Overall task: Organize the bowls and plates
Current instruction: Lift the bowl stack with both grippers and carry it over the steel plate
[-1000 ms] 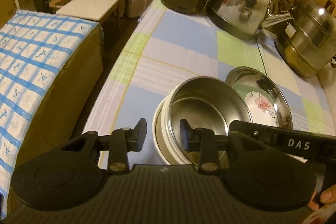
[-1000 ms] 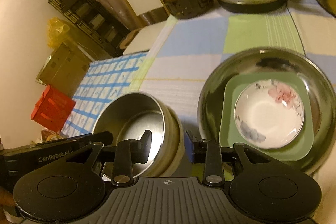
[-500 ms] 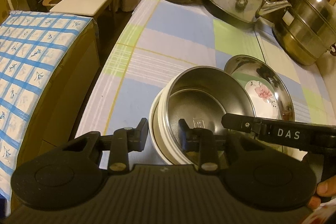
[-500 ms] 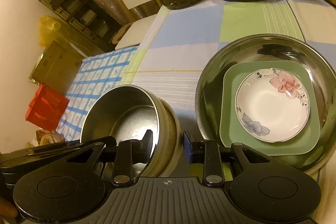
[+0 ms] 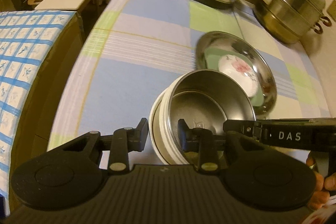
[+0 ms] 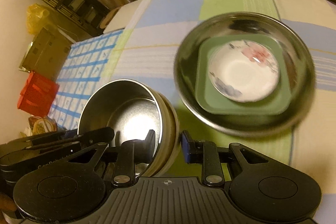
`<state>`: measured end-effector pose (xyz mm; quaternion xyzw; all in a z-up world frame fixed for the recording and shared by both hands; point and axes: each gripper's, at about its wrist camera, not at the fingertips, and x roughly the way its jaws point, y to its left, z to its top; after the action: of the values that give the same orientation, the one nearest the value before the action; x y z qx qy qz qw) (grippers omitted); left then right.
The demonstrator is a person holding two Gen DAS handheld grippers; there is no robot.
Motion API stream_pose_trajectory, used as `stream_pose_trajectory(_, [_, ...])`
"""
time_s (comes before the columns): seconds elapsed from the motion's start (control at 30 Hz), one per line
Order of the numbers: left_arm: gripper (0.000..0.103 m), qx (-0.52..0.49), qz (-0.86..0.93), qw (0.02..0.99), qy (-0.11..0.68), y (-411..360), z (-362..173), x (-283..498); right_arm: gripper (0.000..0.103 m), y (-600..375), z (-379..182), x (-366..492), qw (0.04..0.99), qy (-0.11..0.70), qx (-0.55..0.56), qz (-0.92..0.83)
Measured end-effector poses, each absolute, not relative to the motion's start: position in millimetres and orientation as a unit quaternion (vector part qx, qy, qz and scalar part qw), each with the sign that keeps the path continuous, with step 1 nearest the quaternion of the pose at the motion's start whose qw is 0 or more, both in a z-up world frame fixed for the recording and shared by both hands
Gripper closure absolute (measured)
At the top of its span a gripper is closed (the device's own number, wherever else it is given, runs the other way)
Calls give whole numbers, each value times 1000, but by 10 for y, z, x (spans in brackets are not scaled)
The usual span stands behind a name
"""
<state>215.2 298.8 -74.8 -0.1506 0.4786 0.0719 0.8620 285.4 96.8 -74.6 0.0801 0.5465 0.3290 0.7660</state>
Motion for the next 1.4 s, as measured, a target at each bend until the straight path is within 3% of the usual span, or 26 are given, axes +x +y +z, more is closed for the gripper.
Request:
stream_pose_trajectory(0.5, [76,-124,18,864,488,2485,-785,2204,76,411,-663,2702,779,557,92,272])
stream_pose_trajectory(1.07, [80,-94,32,870,483,2412,-787,2160,76,552,-685,2609,804,537,39,253])
stream_pose_trajectory(1.4, [81,-101,32,869,483,2419,-808,2154,80,512,-710,2608,806,536,67,241])
